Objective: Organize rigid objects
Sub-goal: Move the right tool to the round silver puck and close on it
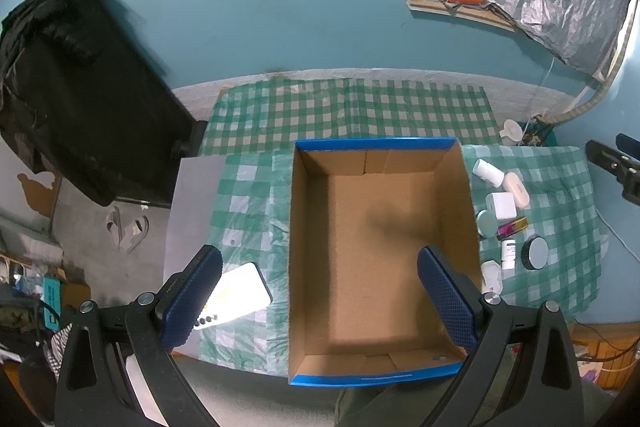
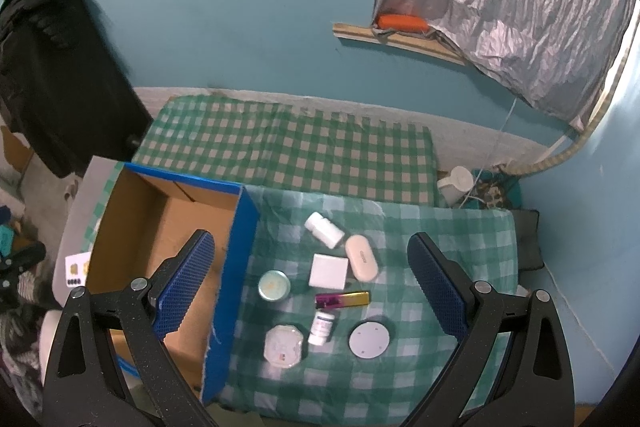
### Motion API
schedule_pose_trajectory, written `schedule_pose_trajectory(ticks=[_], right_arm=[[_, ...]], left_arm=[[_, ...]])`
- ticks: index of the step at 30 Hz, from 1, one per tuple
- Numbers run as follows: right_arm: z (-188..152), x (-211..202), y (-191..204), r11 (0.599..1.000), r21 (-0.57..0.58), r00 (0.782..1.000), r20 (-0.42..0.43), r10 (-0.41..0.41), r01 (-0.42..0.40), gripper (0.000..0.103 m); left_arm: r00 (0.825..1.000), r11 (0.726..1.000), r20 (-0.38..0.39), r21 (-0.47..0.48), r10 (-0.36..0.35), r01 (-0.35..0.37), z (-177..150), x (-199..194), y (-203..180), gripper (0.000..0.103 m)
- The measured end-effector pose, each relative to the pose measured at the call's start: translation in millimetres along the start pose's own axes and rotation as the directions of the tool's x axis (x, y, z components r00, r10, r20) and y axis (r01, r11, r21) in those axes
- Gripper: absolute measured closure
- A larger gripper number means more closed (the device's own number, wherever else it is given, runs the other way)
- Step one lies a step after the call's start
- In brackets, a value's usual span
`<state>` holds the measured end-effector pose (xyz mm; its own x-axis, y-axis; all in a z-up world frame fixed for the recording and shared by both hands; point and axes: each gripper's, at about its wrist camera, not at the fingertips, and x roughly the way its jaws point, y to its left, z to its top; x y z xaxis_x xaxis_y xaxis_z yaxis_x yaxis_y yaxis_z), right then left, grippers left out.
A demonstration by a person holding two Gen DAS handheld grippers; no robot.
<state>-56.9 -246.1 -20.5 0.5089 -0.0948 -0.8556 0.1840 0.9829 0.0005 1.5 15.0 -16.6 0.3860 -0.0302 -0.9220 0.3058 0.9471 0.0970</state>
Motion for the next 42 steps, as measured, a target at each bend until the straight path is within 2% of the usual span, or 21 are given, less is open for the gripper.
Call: schedule_pose_trajectory(ticks=[5,9,13,22,28,34,38,42], right_arm=[[0,12,-24,0.999,0.047,0.999,-0.044,-0.005,0.007,0.005],[-15,24,-45,0.997,0.069,0.996,-0.081,-0.026,0.031,0.005],[-19,35,-51,0.995,0.083,0.992,-0.117,-0.042,0.052,0.005],[-51,82,-74,0.986,0.161,0.978,-0.209,-0.008,0.043,0.005],[-76,115,-83,0.987,0.147,0.964,-0.264,-0.03,0.071,0.005],[-95,140,-88,0.988,0.128,0.949,-0.311,-0.046,0.09,0.005],[-108,154,-92,0.987,0.132,0.94,-0.34,-0.04,0.09,0.005],[-120,166,-95,0.986,0.136,0.928,-0.37,-0.035,0.092,0.005]], left_arm=[[1.0,1.0,-0.022,0.005,0.02,-0.02,-5,16,11,0.004],[0.997,0.999,-0.057,-0.004,0.046,-0.046,-10,31,21,0.004],[0.996,0.999,-0.081,-0.021,0.049,-0.05,-16,43,31,0.004],[0.988,0.997,-0.143,-0.035,0.061,-0.066,-29,80,50,0.004],[0.985,0.999,-0.173,-0.043,0.019,-0.027,-41,107,59,0.004],[0.973,1.0,-0.233,-0.02,-0.001,-0.003,-52,137,55,0.004],[0.964,0.999,-0.265,-0.041,-0.021,0.011,-60,152,57,0.004],[0.958,0.998,-0.286,-0.059,-0.031,0.015,-65,163,59,0.015]])
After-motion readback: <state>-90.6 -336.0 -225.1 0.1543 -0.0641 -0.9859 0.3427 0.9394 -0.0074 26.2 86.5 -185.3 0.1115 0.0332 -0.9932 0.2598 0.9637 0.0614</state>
